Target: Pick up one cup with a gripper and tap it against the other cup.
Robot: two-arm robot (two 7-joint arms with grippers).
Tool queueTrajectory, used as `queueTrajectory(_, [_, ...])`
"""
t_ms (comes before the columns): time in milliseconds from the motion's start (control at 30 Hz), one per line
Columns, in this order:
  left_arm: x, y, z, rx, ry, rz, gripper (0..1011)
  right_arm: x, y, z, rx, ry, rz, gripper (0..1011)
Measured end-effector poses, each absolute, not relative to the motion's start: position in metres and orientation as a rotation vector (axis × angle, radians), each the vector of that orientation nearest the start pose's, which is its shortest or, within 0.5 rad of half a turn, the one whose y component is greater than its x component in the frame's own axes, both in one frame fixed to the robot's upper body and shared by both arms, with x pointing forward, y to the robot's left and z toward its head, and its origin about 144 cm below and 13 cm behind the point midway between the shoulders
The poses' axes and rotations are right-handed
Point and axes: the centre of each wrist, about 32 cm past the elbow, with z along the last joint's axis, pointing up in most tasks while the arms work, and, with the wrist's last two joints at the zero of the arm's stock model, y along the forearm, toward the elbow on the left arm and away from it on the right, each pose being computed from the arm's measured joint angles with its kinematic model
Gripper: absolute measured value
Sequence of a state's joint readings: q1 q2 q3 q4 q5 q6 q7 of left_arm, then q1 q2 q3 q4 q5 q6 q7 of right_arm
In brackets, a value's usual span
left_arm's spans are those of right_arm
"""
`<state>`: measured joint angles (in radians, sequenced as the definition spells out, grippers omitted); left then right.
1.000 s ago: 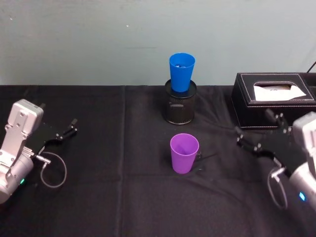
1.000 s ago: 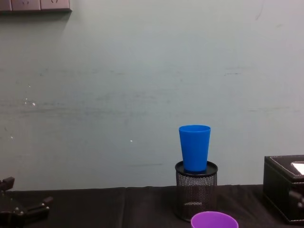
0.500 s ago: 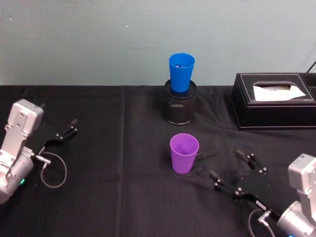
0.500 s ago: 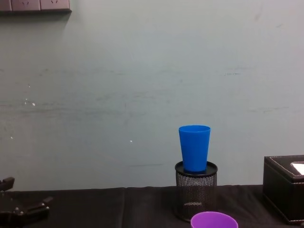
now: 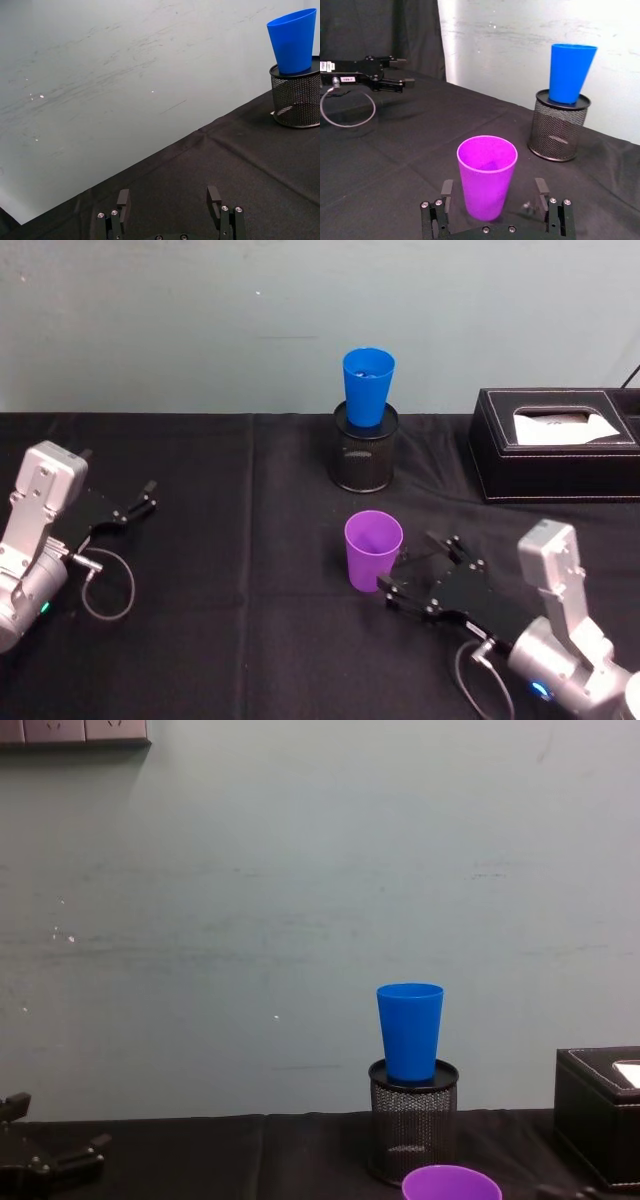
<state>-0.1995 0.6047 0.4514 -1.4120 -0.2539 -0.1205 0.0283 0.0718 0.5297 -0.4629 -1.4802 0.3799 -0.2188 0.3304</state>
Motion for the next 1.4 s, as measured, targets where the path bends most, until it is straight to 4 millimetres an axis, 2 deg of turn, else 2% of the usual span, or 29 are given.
queueTrajectory(333, [0.489, 0.310, 1.140, 0.304, -0.285, 1.248, 1000, 0.478, -0.250, 1.106, -0.124, -0.078, -0.820, 1004])
queueTrajectory(900, [0.489, 0.310, 1.140, 0.304, -0.285, 1.248, 1000, 0.498, -0.236, 1.101, -0.090, -0.071, -0.794, 1004])
queueTrajectory(933, [0.489, 0.310, 1.140, 0.305, -0.285, 1.248, 1000, 0.498, -0.236, 1.102, -0.089, -0.072, -0.794, 935])
queueTrajectory(967, [0.489, 0.310, 1.140, 0.304, -0.285, 1.248, 1000, 0.498, -0.236, 1.102, -0.089, -0.072, -0.794, 930])
queueTrajectory(1067, [0.489, 0.310, 1.140, 0.304, -0.285, 1.248, 1000, 0.498, -0.236, 1.102, -0.089, -0.073, -0.793, 820])
queueTrajectory(1400, [0.489, 0.310, 1.140, 0.304, -0.285, 1.248, 1000, 0.498, -0.236, 1.102, -0.088, -0.073, -0.793, 756])
